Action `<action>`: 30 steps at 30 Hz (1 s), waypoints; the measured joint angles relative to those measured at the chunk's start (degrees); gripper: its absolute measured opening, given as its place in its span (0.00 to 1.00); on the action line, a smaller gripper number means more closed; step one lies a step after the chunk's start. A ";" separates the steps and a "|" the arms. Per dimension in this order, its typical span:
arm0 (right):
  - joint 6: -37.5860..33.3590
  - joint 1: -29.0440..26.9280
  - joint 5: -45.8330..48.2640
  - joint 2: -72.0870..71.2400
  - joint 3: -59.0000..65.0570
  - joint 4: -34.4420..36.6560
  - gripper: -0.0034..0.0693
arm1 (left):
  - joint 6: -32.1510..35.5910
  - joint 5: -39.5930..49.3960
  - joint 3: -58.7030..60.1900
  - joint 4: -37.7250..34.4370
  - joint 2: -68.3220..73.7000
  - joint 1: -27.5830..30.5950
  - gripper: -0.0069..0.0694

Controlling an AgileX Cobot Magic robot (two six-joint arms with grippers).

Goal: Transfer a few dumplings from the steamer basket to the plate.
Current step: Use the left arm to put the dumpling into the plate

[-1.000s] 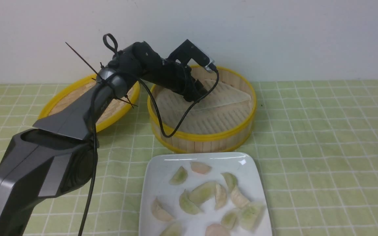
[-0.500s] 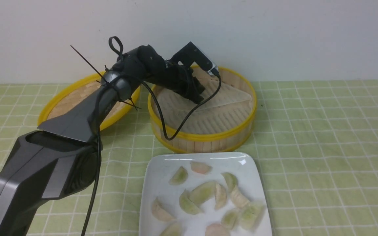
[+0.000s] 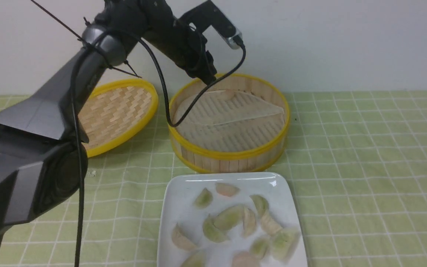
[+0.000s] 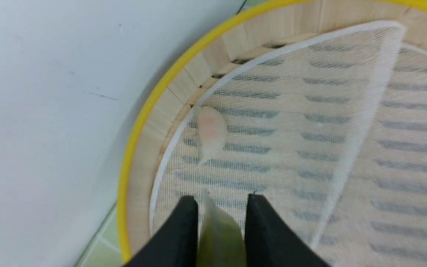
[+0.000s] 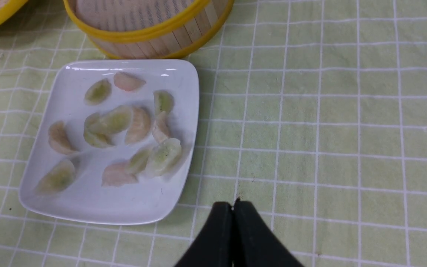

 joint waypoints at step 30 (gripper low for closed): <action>-2.18 0.00 0.04 0.00 0.00 0.07 0.03 | -27.75 10.51 52.70 -0.64 -37.07 -6.00 0.28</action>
